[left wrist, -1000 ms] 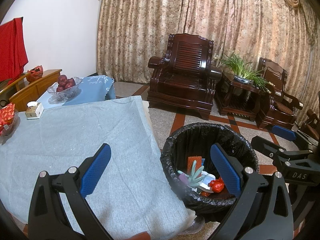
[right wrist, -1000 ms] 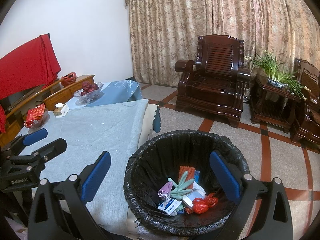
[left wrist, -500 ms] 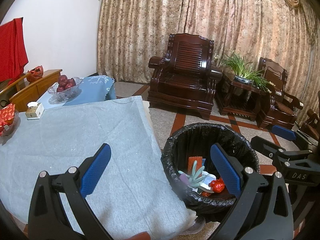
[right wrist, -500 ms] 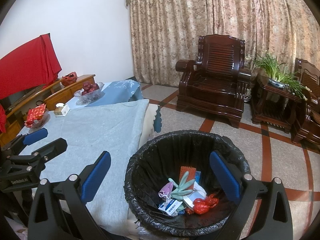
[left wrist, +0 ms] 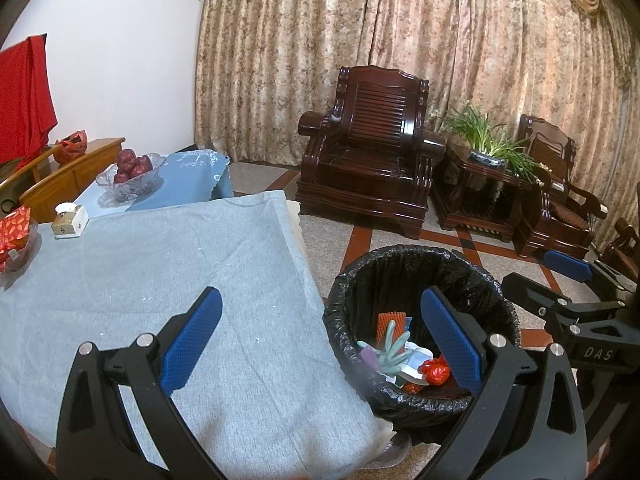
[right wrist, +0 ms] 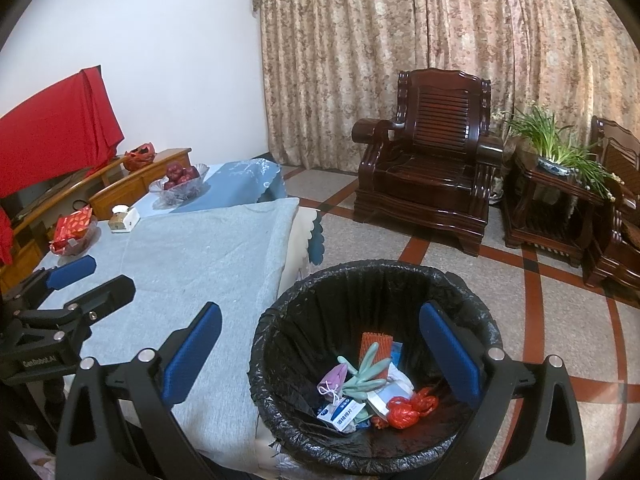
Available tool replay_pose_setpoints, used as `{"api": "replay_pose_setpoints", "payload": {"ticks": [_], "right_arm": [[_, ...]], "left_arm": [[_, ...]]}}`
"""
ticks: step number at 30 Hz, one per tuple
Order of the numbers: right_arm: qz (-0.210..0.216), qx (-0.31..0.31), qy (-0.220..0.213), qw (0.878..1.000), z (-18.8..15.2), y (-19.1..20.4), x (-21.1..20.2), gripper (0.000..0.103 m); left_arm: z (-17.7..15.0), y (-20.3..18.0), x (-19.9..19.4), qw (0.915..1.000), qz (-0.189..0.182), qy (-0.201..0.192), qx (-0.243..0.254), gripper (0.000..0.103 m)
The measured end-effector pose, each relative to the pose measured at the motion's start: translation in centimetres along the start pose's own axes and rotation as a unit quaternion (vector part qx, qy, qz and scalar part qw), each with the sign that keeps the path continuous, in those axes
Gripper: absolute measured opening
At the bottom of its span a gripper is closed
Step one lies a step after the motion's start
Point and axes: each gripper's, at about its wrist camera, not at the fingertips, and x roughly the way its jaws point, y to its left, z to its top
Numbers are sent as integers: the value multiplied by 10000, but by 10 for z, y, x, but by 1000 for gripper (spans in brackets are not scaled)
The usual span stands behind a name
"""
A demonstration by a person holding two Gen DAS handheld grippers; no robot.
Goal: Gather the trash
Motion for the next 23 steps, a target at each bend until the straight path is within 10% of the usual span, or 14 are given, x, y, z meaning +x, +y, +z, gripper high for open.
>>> {"api": "replay_pose_setpoints", "payload": {"ticks": [23], "right_arm": [[-44, -61, -126, 9999, 0, 4, 0, 97]], "left_arm": [[1, 0, -1, 10000, -3, -15, 1, 97]]}}
